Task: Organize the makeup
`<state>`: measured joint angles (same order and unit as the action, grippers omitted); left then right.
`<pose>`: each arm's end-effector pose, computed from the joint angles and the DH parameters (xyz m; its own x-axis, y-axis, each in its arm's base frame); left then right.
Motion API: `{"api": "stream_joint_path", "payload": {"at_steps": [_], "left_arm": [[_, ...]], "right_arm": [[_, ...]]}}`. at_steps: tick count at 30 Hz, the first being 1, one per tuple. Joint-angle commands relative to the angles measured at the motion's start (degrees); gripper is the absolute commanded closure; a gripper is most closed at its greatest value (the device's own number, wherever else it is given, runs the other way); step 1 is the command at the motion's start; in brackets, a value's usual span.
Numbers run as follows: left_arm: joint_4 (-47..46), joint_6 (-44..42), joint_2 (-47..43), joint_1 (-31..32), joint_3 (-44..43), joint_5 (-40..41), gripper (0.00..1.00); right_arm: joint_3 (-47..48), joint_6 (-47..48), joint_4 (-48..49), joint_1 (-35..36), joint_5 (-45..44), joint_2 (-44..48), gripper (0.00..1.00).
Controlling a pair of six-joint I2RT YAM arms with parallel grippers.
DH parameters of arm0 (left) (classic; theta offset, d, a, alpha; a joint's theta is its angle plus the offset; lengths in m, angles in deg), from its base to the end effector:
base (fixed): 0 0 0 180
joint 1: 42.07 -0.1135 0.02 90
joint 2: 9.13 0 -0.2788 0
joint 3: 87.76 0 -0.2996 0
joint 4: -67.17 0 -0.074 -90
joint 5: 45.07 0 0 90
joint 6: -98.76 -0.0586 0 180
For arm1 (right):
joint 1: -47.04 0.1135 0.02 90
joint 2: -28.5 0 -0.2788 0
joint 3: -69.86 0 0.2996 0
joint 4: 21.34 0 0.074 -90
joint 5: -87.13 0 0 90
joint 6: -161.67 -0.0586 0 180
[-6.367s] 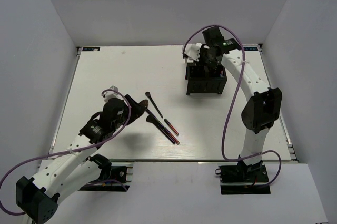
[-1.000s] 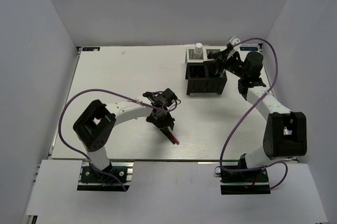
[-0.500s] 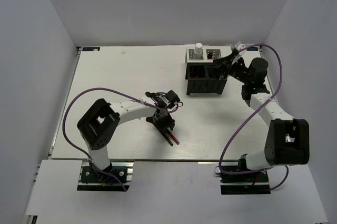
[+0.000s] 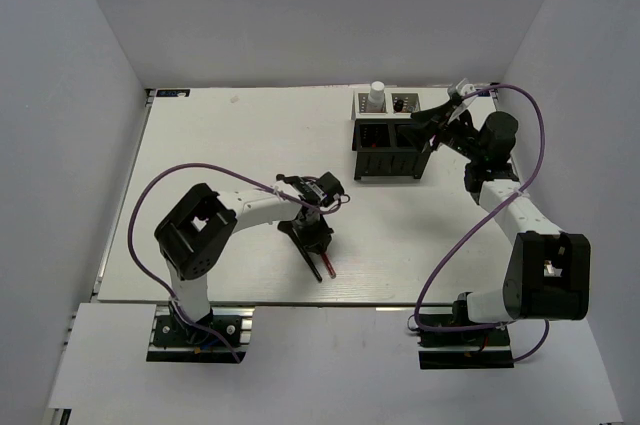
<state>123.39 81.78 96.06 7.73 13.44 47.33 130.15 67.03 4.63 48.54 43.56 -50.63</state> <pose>0.2462 -0.2875 0.1179 -0.9135 -0.3995 -0.0773 -0.3903 0.9140 -0.1109 0.3632 0.0520 0.3047 0.0641 0.0575 -0.9963 -0.7443 0.6677 -0.0094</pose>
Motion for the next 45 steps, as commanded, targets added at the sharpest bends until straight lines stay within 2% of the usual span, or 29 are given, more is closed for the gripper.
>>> {"api": "stream_joint_path", "payload": {"at_steps": [1, 6, 8, 11, 12, 14, 16, 17, 19, 21, 22, 24, 28, 32, 34, 38, 45], "left_arm": [[-0.6, -1.3, 1.2, 0.3, -1.0, -0.6, 0.69], [-0.8, -3.2, 3.0, 0.3, -2.9, -1.5, 0.76], [-1.8, -5.2, 2.4, 0.3, -5.0, -1.6, 0.84], [-1.4, -8.0, 1.3, 0.9, -8.5, -1.6, 0.91], [-1.1, -8.8, 0.2, 0.9, -11.7, -1.2, 0.95], [0.2, -11.2, -1.1, 0.9, -14.7, 2.2, 1.00], [0.9, -14.3, -3.0, 0.9, -19.0, 6.4, 1.00], [0.0, -15.4, -4.0, 0.9, -19.8, 11.1, 1.00], [-3.0, -20.2, -7.2, 0.3, -20.3, 15.7, 1.00], [-11.9, -24.3, -9.3, -0.2, -19.2, 20.3, 1.00], [-15.8, -29.9, -11.0, -0.2, -18.0, 21.8, 1.00], [-31.5, -39.3, -11.4, -0.2, -17.2, 23.9, 1.00], [-43.7, -52.9, -5.5, -0.2, -21.2, 24.0, 1.00], [-48.7, -61.5, 3.1, -0.2, -31.5, 23.4, 1.00], [-51.9, -65.1, 5.9, -0.2, -33.1, 23.8, 1.00], [-56.7, -67.6, 11.7, -0.8, -33.9, 25.3, 1.00], [-55.0, -67.9, 15.7, -0.8, -36.7, 25.0, 1.00]], "right_arm": [[-0.6, -1.3, 2.7, -0.5, 0.7, 1.8, 0.41], [-1.0, -1.6, 2.7, -0.7, 0.9, 2.5, 0.41], [-1.2, -1.5, 2.5, -0.8, 1.0, 3.2, 0.41], [-1.2, -1.2, 1.3, -0.9, 1.4, 4.0, 0.41], [-1.2, -1.1, 0.9, -0.8, 1.6, 4.4, 0.41], [-0.9, -0.6, -1.3, -2.4, 1.9, 5.3, 0.49], [-0.8, -0.2, -3.2, -3.1, 1.5, 5.9, 0.62], [-1.1, 0.0, -4.9, -3.3, 1.5, 6.7, 0.79], [-1.7, 1.1, -6.3, -3.8, 0.3, 8.0, 1.00], [-2.5, 1.7, -8.7, -4.1, -1.9, 8.8, 1.00], [-2.8, 2.0, -9.6, -4.4, -2.2, 9.3, 1.00], [-3.2, 3.5, -12.1, -4.6, -2.6, 9.8, 1.00], [-4.9, 3.7, -12.9, -4.8, -2.5, 10.8, 1.00], [-6.3, 4.0, -13.1, -4.8, -2.2, 11.9, 1.00], [-6.8, 4.4, -13.3, -4.7, -2.3, 12.7, 1.00], [-8.1, 4.5, -13.5, -4.7, -3.2, 14.3, 1.00], [-9.6, 6.8, -13.5, -5.0, -3.9, 16.0, 1.00]]}}
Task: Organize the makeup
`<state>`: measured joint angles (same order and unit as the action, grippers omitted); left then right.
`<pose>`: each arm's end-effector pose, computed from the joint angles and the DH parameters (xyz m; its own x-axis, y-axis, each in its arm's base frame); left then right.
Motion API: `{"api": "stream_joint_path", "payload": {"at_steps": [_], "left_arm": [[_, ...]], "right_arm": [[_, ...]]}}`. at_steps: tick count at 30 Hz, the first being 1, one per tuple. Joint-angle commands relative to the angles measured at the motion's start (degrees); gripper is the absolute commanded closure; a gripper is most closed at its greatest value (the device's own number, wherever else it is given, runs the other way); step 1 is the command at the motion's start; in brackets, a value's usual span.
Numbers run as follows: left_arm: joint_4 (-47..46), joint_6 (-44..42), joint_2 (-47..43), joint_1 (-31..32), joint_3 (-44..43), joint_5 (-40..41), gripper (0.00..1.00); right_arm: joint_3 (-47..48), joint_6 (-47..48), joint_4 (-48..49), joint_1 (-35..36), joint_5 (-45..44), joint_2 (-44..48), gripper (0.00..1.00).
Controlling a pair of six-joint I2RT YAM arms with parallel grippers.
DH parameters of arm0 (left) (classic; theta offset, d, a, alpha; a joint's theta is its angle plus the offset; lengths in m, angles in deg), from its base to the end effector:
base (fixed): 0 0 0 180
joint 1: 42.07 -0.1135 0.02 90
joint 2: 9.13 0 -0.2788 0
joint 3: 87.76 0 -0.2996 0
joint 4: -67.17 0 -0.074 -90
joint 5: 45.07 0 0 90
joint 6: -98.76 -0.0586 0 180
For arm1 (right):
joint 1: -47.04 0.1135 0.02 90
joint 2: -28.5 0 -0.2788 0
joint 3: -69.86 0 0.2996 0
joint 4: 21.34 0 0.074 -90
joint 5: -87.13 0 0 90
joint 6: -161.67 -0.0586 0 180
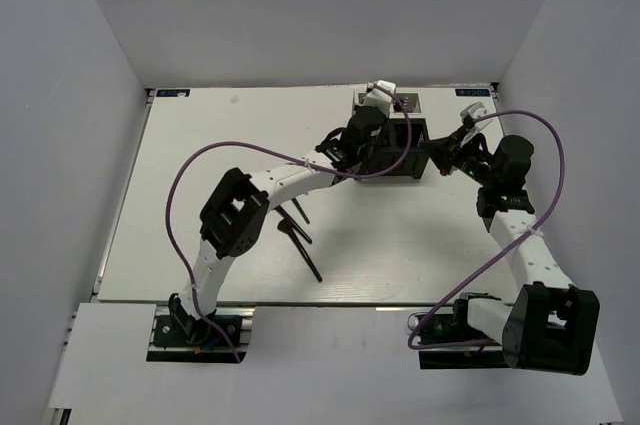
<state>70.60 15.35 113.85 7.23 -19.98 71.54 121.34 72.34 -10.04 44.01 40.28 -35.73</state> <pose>0.4037 -0.4291 0.2605 -0.2041 0.0799 -0.9757 0.3737 0.9275 -0.0022 0.3094 0.0238 0.2955 -0.0177 -0.0076 -0.9998 -0.6444 0.7646 0.0056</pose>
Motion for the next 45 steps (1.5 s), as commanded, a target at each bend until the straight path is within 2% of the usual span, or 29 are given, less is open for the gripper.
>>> {"api": "stream_joint_path", "payload": {"at_steps": [1, 2, 3, 5, 6, 9, 13, 15, 17, 18, 19, 20, 21, 22, 24, 25, 26, 27, 29, 30, 31, 32, 34, 35, 36, 37, 39, 40, 45], "left_arm": [[-1.6, -1.5, -1.8, -0.3, -3.7, 1.0, 1.00], [-1.5, -1.4, -1.8, -0.3, -3.7, 1.3, 0.94], [-1.1, -0.9, -1.9, -0.3, -3.5, 1.9, 0.72], [-1.0, -0.5, -2.4, -0.3, -2.9, 2.4, 0.55], [-1.1, -0.4, -3.3, -0.3, -2.4, 2.4, 0.43], [-0.3, 0.4, -4.8, -0.3, -2.3, 2.5, 0.31], [0.4, 1.9, -7.4, -0.3, -2.3, 1.7, 0.30], [1.3, 4.0, -9.2, -0.3, -1.6, 2.1, 0.31], [2.8, 7.2, -14.1, -0.3, 1.6, 2.3, 0.43], [4.1, 8.7, -16.1, -0.3, 3.1, 3.3, 0.53], [5.6, 12.4, -20.4, -0.3, 4.6, 3.8, 0.72], [10.4, 13.9, -22.8, -0.3, 7.9, 4.2, 0.81], [12.9, 15.5, -25.0, -0.3, 9.9, 5.3, 0.88], [15.4, 19.6, -30.1, -0.3, 11.9, 5.9, 0.97], [23.5, 24.6, -35.5, -0.8, 19.2, 6.5, 1.00], [25.8, 29.5, -38.1, -0.8, 22.0, 6.8, 1.00], [31.2, 32.7, -43.5, -0.8, 27.3, 6.9, 1.00], [33.6, 35.6, -46.3, -0.8, 30.1, 6.9, 1.00], [39.7, 43.7, -54.7, -0.8, 38.4, 7.0, 0.88], [43.1, 48.8, -57.5, -0.8, 41.0, 6.5, 0.78], [44.2, 51.3, -60.3, -0.8, 43.5, 6.3, 0.68], [45.1, 53.5, -66.1, -0.8, 46.1, 5.8, 0.54], [48.1, 60.7, -71.7, -0.8, 53.3, 4.9, 0.45], [48.7, 62.7, -74.4, -0.8, 55.3, 4.5, 0.36], [49.4, 65.5, -79.2, -0.8, 58.4, 4.2, 0.27], [51.5, 66.7, -80.9, -0.8, 59.4, 3.8, 0.25], [54.2, 68.5, -84.5, -0.3, 60.8, 3.4, 0.22], [57.3, 70.5, -85.1, -0.3, 60.9, 3.4, 0.21], [63.2, 73.7, -85.6, -0.3, 60.7, 1.8, 0.21]], "right_arm": [[-0.8, 1.4, 1.2, -0.4, -0.5, 1.0, 0.96], [-0.7, 1.4, 1.3, -0.5, -0.1, 1.0, 0.91], [-0.6, 1.4, 1.4, -0.4, 0.1, 1.0, 0.80], [-0.6, 1.8, 1.2, -0.4, 0.9, 0.7, 0.70], [-0.5, 2.1, 1.0, -0.4, 1.3, 0.5, 0.65], [-0.2, 2.8, 0.4, -0.3, 3.1, 0.0, 0.62], [1.0, 3.6, -0.5, 0.0, 5.4, -1.1, 0.63], [2.5, 5.1, -2.9, 0.0, 7.1, -1.7, 0.68], [3.8, 9.3, -5.6, 0.6, 12.2, -2.7, 0.76], [5.7, 11.4, -7.8, 1.1, 14.4, -3.3, 0.81], [6.7, 13.6, -13.7, 1.7, 17.2, -3.9, 0.85], [8.0, 18.4, -17.3, 5.3, 17.3, -5.3, 0.92], [10.1, 20.8, -20.6, 6.6, 16.7, -6.0, 0.94], [11.0, 23.3, -27.3, 9.4, 16.2, -7.4, 0.94], [11.8, 27.6, -30.7, 16.5, 12.5, -8.7, 0.90], [12.2, 28.3, -33.1, 18.2, 11.7, -10.1, 0.84], [12.6, 28.5, -33.9, 20.1, 10.4, -11.2, 0.72], [13.2, 27.8, -34.8, 26.0, 7.2, -12.1, 0.69], [15.8, 25.3, -35.7, 29.6, 1.8, -16.1, 0.64], [17.9, 21.6, -35.2, 34.2, -0.1, -19.0, 0.62], [19.1, 19.5, -34.5, 35.4, -2.1, -20.7, 0.61], [20.6, 16.9, -32.7, 37.4, -4.6, -22.4, 0.61], [27.7, 12.4, -33.1, 40.0, -14.2, -29.2, 0.59], [30.7, 11.5, -35.2, 41.3, -19.5, -31.8, 0.58], [34.0, 10.9, -36.9, 42.6, -21.0, -37.1, 0.56], [37.1, 10.3, -38.4, 43.5, -22.8, -39.5, 0.51], [45.0, 8.9, -41.1, 44.7, -26.0, -46.3, 0.48], [46.9, 7.4, -41.2, 45.7, -27.1, -48.0, 0.42], [53.9, 6.9, -40.9, 48.9, -33.8, -56.2, 0.38]]}}
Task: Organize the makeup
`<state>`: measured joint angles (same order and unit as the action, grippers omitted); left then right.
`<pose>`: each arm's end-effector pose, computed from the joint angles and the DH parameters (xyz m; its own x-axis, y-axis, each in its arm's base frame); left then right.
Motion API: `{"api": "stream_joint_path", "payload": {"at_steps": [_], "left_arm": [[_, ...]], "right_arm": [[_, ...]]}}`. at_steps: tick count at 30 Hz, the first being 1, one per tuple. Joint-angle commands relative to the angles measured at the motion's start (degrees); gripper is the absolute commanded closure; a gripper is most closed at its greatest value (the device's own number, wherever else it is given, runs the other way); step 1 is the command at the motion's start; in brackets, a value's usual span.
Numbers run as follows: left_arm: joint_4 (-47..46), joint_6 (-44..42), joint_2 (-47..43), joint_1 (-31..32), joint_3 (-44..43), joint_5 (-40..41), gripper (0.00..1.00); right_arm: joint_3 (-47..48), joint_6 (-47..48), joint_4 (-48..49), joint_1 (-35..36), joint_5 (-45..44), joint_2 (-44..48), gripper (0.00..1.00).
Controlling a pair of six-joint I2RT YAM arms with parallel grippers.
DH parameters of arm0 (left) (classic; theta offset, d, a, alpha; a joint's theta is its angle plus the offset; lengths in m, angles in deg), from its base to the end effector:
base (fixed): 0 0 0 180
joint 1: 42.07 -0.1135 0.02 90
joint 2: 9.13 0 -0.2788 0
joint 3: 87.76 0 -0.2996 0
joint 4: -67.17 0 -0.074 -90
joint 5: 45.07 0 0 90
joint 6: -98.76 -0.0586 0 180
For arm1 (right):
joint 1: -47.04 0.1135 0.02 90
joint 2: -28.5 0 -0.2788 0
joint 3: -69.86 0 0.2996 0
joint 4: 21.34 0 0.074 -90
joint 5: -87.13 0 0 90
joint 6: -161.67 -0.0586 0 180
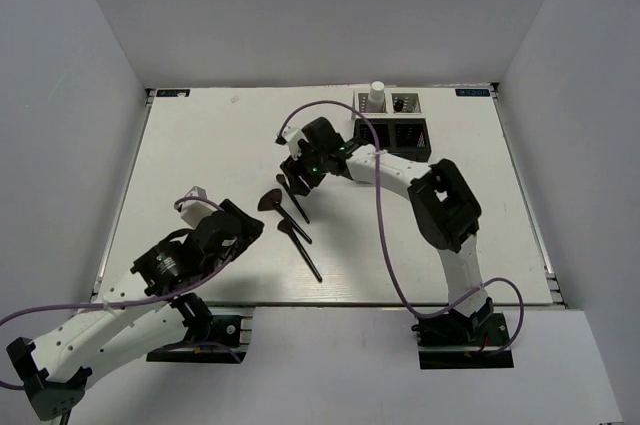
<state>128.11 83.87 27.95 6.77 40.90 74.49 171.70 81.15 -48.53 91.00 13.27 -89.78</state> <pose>0.1361 -0.1117 0.2645 -0.5406 -0.6588 -0.5232 -0.3517 0.7419 -0.5708 0.3729 0.3822 0.1843 -0.3562 -0.5633 -0.7455 -0.8824 0.4654 0.0700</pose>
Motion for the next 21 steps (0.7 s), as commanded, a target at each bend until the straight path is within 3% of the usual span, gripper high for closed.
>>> {"api": "stream_joint_path", "payload": {"at_steps": [1, 11, 16, 21], "left_arm": [[6.2, 5.4, 0.1, 0.2, 0.2, -1.5, 0.20], [4.3, 6.0, 0.0, 0.2, 2.3, -3.3, 0.21], [3.1, 5.9, 3.2, 0.7, 2.3, -4.1, 0.21], [0.0, 5.8, 9.1, 0.7, 1.9, -6.5, 0.22]], "right_arm": [[3.9, -1.3, -2.1, 2.5, -7.8, -2.7, 0.38], [3.6, -0.3, -1.0, 5.2, -13.2, -6.7, 0.39], [3.2, 1.1, -0.4, 5.8, -19.1, -9.2, 0.47], [2.2, 1.5, -2.8, 3.8, -16.8, -9.7, 0.57]]}}
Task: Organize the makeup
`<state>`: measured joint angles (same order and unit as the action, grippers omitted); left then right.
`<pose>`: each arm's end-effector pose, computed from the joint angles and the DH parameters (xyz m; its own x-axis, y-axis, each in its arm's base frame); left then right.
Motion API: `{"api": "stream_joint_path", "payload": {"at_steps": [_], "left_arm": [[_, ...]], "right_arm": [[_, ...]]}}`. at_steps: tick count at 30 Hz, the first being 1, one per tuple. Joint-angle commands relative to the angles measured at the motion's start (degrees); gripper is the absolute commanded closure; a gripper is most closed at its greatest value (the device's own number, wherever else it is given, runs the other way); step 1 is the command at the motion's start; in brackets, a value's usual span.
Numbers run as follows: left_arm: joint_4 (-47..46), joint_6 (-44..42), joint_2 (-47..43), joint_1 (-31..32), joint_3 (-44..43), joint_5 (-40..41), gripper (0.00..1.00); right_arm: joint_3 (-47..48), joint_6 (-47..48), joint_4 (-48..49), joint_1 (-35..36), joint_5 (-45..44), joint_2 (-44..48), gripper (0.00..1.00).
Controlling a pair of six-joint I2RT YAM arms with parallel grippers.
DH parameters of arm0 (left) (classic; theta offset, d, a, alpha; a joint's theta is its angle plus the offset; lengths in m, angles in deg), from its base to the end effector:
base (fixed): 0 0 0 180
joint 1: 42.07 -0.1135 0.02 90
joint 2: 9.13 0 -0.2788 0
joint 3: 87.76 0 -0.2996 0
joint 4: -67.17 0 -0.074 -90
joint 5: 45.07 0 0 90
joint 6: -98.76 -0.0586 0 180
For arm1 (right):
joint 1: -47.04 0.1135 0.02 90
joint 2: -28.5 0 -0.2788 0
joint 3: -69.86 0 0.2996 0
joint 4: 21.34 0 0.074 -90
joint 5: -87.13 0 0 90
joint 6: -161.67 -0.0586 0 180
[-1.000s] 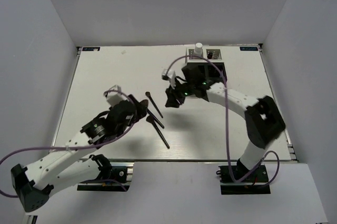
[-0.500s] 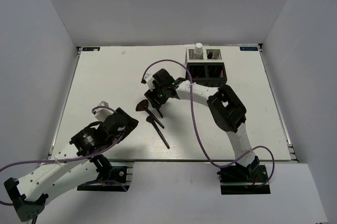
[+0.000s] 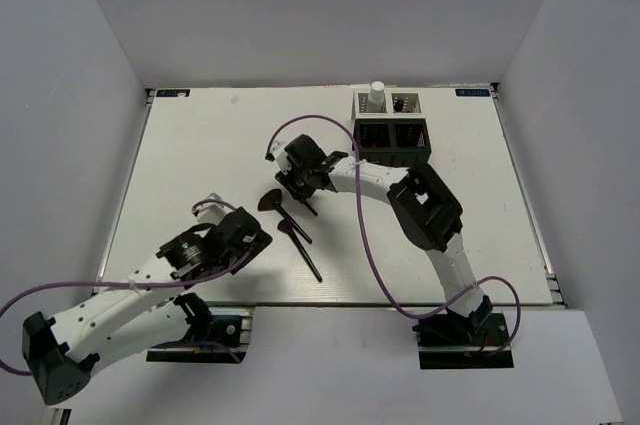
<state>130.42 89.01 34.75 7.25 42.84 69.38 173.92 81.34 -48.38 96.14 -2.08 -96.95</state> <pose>0.1391 -0.1247 0.2279 -0.6318 -0.6414 -0.4353 -0.4507 0.7608 -0.4669 0.3586 0.4152 0.1321 -0.3549 -0.6663 -0.6558 -0.8332 0.5436 -0.1013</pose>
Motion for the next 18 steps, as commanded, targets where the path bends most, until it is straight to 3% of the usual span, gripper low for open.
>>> {"api": "stream_joint_path", "payload": {"at_steps": [1, 3, 8, 15, 18], "left_arm": [[-3.4, 0.5, 4.2, 0.3, -0.2, -1.7, 0.23], [-4.8, 0.3, 5.9, 0.3, -0.3, -2.5, 0.23], [-10.9, -1.9, 9.8, 0.3, 0.8, -4.2, 0.26], [-17.9, -5.3, 17.3, -0.3, 1.4, -4.9, 0.31], [-20.1, -6.9, 21.2, -0.3, 1.6, -5.4, 0.32]], "right_arm": [[-0.3, 1.4, -3.6, -1.7, -1.4, -2.3, 0.64], [-0.6, 1.9, -4.2, -3.4, 3.4, -1.8, 0.70], [0.0, 4.3, -8.2, -7.8, 14.8, 1.0, 1.00], [-2.0, 13.3, -10.1, -17.4, 47.9, 16.2, 1.00], [-5.5, 14.8, -7.6, -21.4, 56.0, 23.4, 1.00]]}}
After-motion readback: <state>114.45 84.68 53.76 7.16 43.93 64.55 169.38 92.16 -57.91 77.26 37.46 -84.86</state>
